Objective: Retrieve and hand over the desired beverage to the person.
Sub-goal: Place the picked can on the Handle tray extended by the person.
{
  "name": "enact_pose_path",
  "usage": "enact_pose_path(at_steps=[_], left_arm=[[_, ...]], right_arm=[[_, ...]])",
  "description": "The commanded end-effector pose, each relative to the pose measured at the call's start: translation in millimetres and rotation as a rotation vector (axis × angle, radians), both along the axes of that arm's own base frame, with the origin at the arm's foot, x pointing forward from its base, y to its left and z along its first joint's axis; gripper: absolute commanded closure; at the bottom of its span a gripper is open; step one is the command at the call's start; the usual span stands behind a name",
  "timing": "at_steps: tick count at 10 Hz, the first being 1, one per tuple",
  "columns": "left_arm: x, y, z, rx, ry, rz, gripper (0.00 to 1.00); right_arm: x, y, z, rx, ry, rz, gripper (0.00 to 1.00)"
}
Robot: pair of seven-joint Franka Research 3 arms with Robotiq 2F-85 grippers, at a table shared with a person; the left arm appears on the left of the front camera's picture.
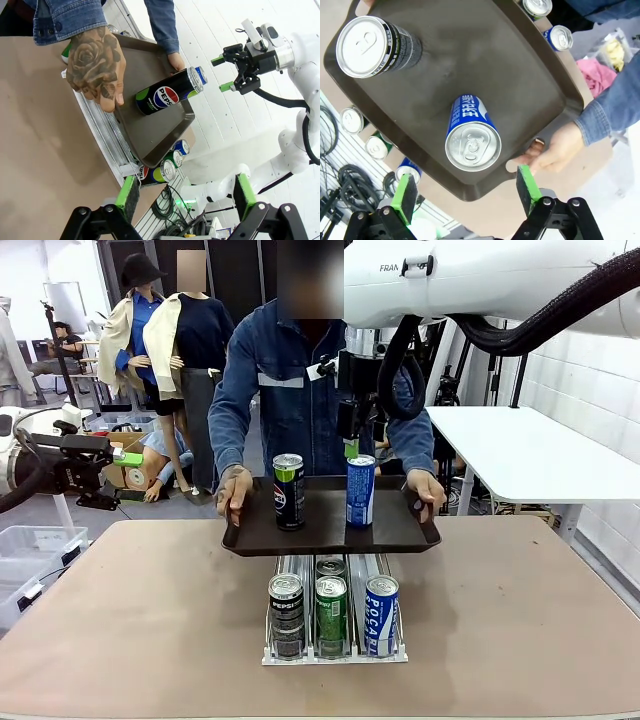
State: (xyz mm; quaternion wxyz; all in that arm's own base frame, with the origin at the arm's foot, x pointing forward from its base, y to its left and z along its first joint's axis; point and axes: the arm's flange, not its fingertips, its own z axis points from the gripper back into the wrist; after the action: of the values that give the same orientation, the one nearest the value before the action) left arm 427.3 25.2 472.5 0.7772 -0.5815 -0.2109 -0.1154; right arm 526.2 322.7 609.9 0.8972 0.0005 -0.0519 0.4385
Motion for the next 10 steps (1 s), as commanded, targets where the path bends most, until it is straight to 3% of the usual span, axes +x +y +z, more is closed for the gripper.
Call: enact_pose_path(at_steps=[1, 10], left_arm=[[-0.6, 0.0, 1.7, -0.018, -0.005, 0.008, 0.0], [-0.6, 0.0, 1.7, -0.018, -0.005, 0.008, 0.0]], right_arm=[[0.1, 0.0, 0.3, 0.0, -0.001, 0.0, 0.0], [0.0, 0.0, 0.0, 0.0, 0.0, 0.0, 0.0]])
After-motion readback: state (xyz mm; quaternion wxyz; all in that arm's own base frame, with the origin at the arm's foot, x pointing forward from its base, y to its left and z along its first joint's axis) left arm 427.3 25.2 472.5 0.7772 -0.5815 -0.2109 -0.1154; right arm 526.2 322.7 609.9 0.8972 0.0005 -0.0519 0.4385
